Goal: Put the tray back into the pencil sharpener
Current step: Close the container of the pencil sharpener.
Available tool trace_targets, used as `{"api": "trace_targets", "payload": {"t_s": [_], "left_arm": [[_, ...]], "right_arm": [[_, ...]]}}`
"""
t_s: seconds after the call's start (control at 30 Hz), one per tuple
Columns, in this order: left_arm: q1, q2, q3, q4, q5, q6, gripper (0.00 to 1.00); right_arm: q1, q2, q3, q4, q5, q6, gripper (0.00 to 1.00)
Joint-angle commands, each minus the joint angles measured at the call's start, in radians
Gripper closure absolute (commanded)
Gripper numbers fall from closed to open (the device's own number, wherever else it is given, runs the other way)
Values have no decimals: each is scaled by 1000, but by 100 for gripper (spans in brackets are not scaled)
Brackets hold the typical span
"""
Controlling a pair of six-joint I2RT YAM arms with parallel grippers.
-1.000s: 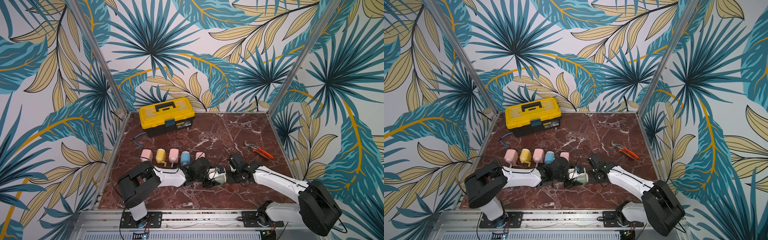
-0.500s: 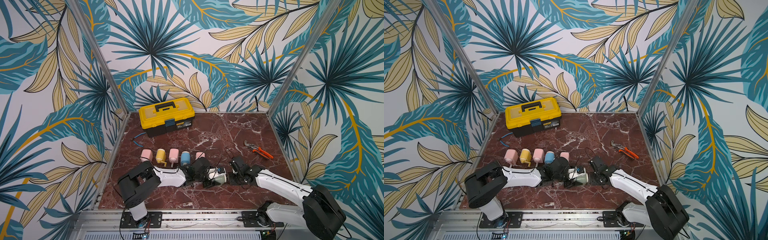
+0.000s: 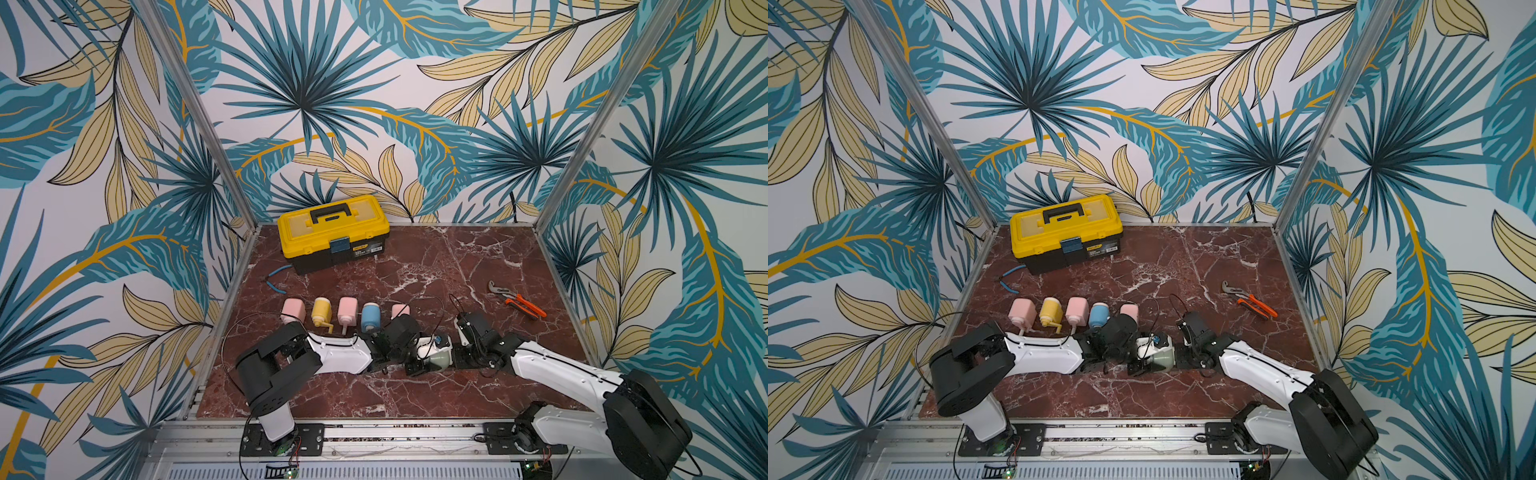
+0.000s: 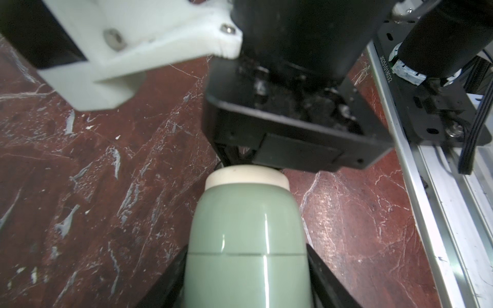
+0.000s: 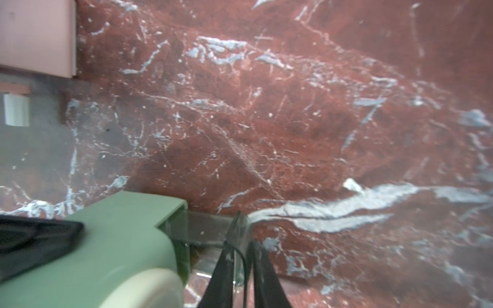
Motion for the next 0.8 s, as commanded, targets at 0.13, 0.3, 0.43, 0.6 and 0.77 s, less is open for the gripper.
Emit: {"api": "trace_targets", "payload": {"t_s": [0.13, 0.3, 0.43, 0.6, 0.77], "left_arm": [[-5, 29, 3, -2, 12, 21, 49], [-5, 33, 7, -2, 13, 17, 49], [-5, 36, 7, -2, 11, 16, 50], [-5, 38, 8, -2, 12, 11, 50], [-5, 38, 15, -2, 12, -5, 52]], "right_arm": [[4, -5, -20, 66, -56, 16, 79], [4, -101, -18, 4, 0, 67, 71], [2, -225, -20, -99, 109, 124, 68], [2, -282, -49, -180, 251, 238, 70], [2, -158, -59, -84, 160, 293, 72]]}}
